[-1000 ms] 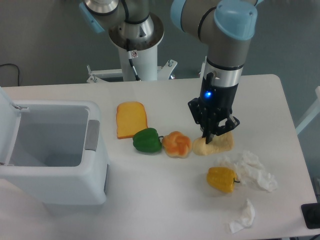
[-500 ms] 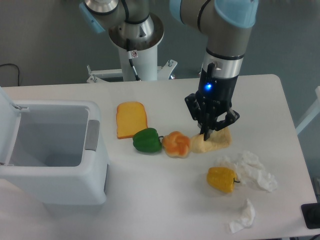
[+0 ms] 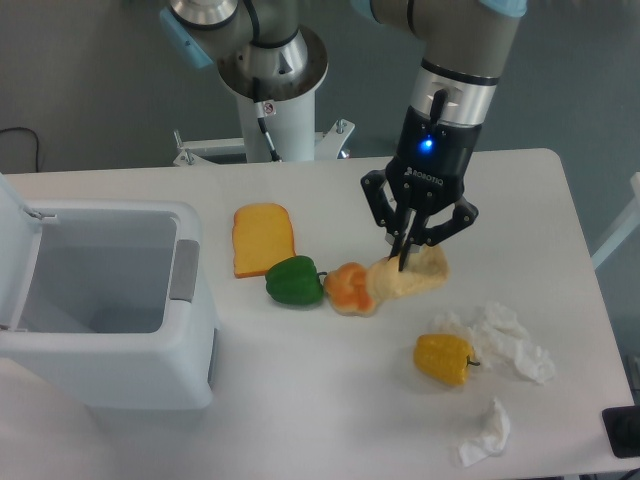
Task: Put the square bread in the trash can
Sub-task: 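Close the gripper on the pale bread and lift it, then carry the held bread over the white trash bin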
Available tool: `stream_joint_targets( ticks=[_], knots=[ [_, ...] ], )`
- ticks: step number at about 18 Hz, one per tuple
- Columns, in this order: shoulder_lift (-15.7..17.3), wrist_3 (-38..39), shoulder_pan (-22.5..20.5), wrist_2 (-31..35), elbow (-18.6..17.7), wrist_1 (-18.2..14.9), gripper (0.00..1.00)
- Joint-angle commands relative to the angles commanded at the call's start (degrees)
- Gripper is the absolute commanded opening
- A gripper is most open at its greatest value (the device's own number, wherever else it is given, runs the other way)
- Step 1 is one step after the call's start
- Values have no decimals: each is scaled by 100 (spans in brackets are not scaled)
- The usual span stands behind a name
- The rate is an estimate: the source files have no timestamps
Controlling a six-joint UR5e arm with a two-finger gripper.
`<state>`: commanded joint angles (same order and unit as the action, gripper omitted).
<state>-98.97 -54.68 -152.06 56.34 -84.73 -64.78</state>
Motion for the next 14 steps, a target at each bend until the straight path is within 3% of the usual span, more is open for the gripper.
stream_joint_targets(
  ticks=[3,9,14],
  knots=[
    [9,413,167,-9,36,9,0],
    [149,984,272,-650,62,18,0],
    [150,1415,737,-730,88,35,0]
  ],
)
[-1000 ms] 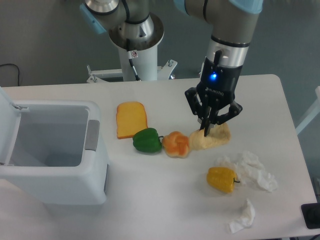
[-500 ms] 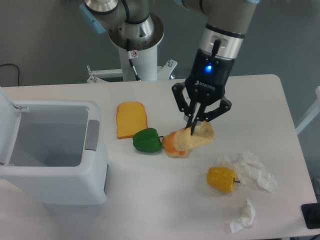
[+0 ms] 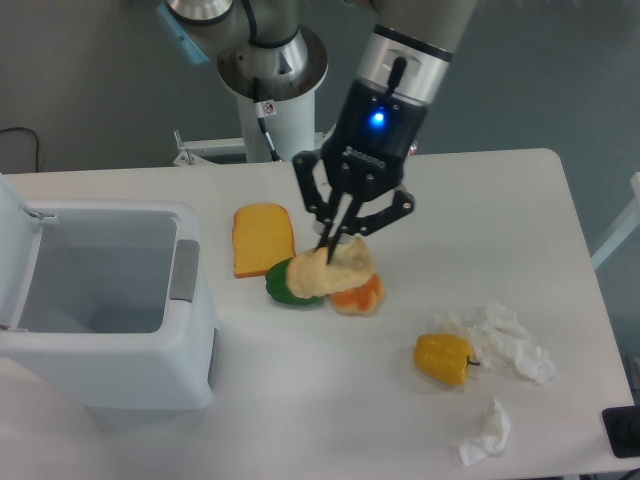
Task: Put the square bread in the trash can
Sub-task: 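Carry the held bread over the white trash bin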
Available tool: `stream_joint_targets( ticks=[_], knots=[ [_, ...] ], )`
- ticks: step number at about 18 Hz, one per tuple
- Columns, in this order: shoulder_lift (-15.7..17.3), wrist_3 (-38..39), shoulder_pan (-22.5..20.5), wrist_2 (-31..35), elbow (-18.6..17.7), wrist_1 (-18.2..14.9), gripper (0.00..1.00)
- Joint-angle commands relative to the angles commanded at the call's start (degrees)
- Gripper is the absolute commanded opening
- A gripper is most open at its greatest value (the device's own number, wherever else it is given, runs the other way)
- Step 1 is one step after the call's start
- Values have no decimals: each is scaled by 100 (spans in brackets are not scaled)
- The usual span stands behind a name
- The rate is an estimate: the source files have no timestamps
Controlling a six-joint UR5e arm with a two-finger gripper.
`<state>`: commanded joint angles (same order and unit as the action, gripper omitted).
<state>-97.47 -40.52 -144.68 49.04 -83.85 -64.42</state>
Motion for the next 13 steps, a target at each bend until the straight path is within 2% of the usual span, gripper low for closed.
stream_joint_targets(
  ticks=[5,13],
  knots=[
    [-35,518,370,-342,0,0,0],
    [35,1090,748,-343,-9,0,0]
  ],
)
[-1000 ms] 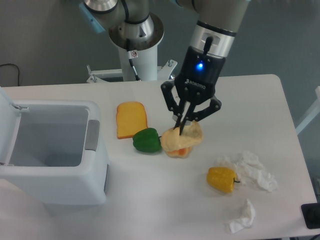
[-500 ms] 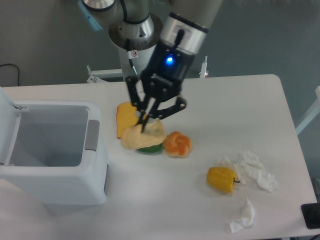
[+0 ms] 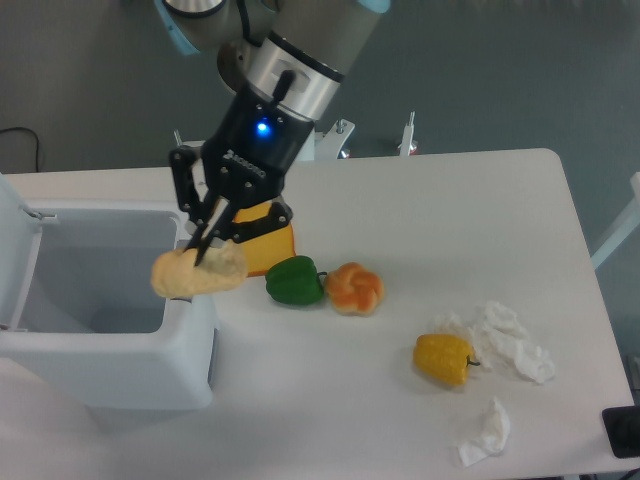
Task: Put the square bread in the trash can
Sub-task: 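Carry the held bread over the white trash bin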
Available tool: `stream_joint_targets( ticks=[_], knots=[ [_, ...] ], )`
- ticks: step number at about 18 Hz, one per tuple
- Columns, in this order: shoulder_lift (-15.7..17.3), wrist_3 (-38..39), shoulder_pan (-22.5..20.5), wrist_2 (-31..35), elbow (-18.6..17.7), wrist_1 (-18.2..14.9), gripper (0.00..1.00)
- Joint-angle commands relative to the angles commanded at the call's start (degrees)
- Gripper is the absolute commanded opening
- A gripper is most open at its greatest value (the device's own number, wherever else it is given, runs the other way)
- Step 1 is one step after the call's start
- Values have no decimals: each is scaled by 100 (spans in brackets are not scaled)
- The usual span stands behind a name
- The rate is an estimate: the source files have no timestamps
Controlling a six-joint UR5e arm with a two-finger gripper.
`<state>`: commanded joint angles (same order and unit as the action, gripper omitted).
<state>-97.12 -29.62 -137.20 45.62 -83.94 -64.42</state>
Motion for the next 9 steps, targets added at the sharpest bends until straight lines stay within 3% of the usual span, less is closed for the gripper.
stream_joint_targets(
  ticks=[9],
  knots=[
    [70,202,501,0,-105,0,0]
  ],
)
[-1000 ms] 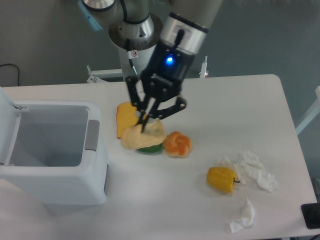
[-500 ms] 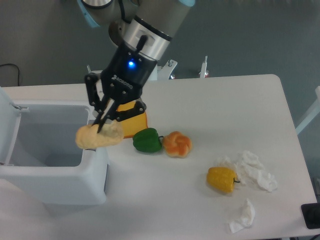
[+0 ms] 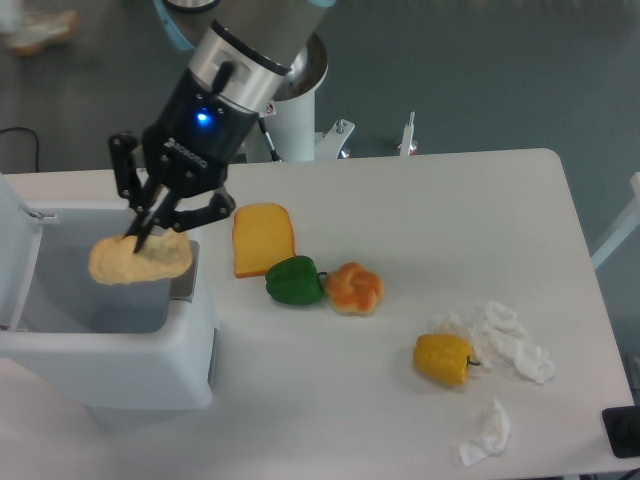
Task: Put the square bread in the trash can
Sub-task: 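Carry the held bread over the white trash bin, then hold the bread above the bin opening and adjust position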
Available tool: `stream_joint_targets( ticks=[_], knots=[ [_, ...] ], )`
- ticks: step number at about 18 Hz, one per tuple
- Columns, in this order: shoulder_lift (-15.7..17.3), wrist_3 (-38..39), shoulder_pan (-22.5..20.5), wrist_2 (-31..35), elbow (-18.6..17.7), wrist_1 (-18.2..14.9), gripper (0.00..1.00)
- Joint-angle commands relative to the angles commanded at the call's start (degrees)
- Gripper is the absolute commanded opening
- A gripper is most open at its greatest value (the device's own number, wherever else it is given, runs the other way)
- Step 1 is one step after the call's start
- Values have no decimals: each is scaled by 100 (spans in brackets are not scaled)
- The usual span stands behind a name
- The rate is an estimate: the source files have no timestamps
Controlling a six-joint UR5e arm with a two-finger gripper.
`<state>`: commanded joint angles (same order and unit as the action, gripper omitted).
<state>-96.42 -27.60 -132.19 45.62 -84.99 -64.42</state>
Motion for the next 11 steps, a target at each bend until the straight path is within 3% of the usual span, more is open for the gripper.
stream_joint_targets(
  ticks=[3,5,7,11],
  knots=[
    [-9,-26,123,9,-53,0,1],
    [-18,-70,158,9,-70,9,11],
    [-61,-97,159,9,-79,26,12],
    [-88,-141,247,9,-114,44,24]
  ],
)
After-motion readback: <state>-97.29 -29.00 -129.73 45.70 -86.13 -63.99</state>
